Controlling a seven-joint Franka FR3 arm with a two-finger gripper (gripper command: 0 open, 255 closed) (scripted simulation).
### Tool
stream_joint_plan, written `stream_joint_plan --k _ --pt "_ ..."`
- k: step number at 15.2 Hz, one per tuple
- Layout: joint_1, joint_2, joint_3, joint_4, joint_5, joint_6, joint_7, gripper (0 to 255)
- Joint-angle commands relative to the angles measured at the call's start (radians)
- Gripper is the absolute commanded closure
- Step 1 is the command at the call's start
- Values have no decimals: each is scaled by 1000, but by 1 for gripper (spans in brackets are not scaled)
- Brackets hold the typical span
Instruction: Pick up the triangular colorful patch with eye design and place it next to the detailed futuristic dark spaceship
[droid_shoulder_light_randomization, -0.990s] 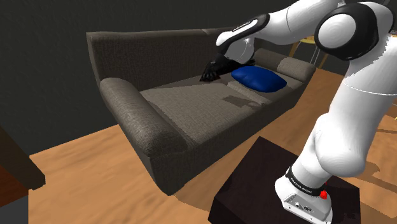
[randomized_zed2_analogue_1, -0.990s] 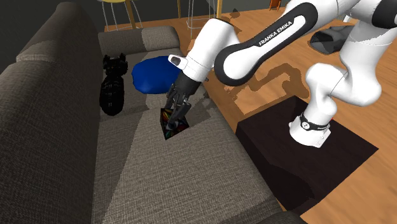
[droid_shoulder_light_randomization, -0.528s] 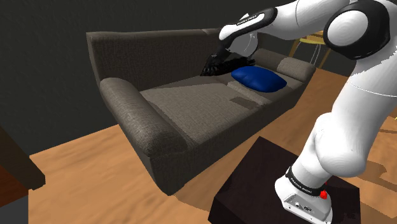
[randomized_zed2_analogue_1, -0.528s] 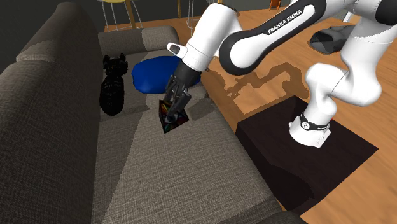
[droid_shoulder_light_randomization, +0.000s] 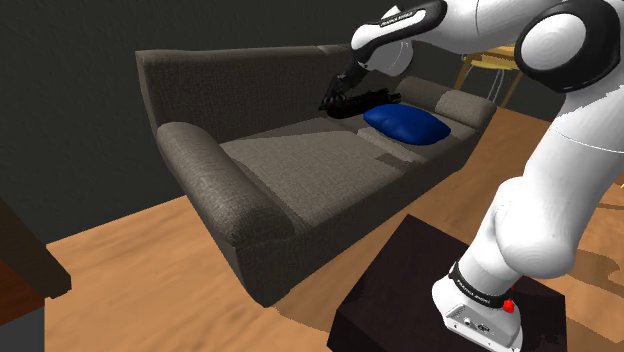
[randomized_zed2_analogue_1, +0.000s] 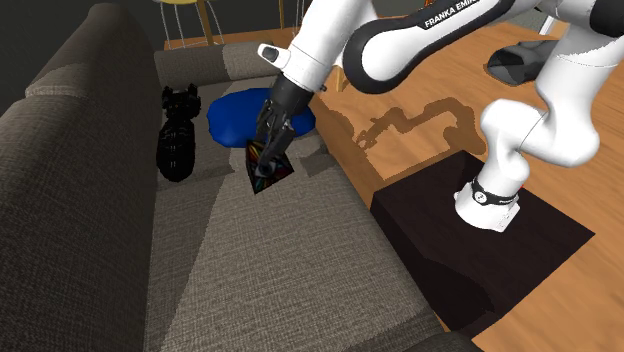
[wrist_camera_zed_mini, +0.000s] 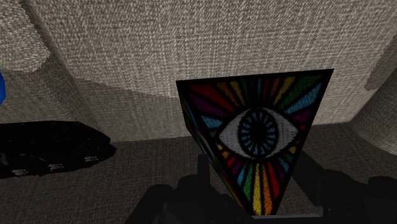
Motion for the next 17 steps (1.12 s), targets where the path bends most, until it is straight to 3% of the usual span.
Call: stream_joint_plan --k 1,8,15,17 --pt "-27 17 -17 21 49 -24 -70 255" --pt "-155 122 -67 154 217 -152 -297 255" --pt "-329 276 -86 352 359 -316 -463 255" --pt "-332 282 -79 335 373 -297 -480 255"
